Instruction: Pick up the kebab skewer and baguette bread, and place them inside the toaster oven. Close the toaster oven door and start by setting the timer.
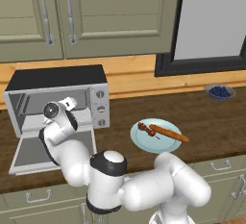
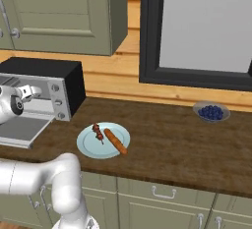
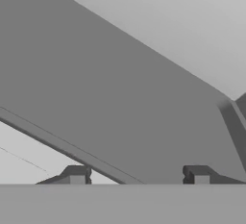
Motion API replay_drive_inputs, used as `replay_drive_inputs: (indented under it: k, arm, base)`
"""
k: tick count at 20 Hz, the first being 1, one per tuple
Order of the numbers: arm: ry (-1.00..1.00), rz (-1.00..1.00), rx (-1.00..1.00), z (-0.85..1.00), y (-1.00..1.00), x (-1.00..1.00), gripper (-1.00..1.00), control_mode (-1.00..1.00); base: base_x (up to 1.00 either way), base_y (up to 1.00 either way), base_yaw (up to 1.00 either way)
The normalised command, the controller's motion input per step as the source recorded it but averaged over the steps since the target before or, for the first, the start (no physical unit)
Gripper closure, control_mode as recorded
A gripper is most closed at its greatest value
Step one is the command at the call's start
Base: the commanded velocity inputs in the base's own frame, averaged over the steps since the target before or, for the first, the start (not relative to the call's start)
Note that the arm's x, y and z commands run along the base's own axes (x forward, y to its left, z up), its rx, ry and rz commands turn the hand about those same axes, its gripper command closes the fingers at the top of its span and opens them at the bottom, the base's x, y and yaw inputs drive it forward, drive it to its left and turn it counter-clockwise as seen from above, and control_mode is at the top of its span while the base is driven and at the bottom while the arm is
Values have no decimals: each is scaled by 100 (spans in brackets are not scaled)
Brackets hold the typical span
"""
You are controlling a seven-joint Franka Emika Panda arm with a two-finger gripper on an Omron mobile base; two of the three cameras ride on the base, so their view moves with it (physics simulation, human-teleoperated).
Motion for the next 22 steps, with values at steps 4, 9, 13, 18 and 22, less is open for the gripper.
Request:
replay_drive_inputs:
  k: [4,9,13,18,22]
  arm:
    - [-1,2,0,0,0,-1,100,-100]
    - [0,0,0,0,0,-42,100,-100]
    - [0,0,0,0,0,-76,100,-100]
    - [0,0,0,-4,-5,-93,100,-100]
    - [4,0,0,-3,-9,-88,100,-100]
  base:
    - [0,0,0]
    - [0,0,0]
    - [0,0,0]
    - [0,0,0]
    - [0,0,0]
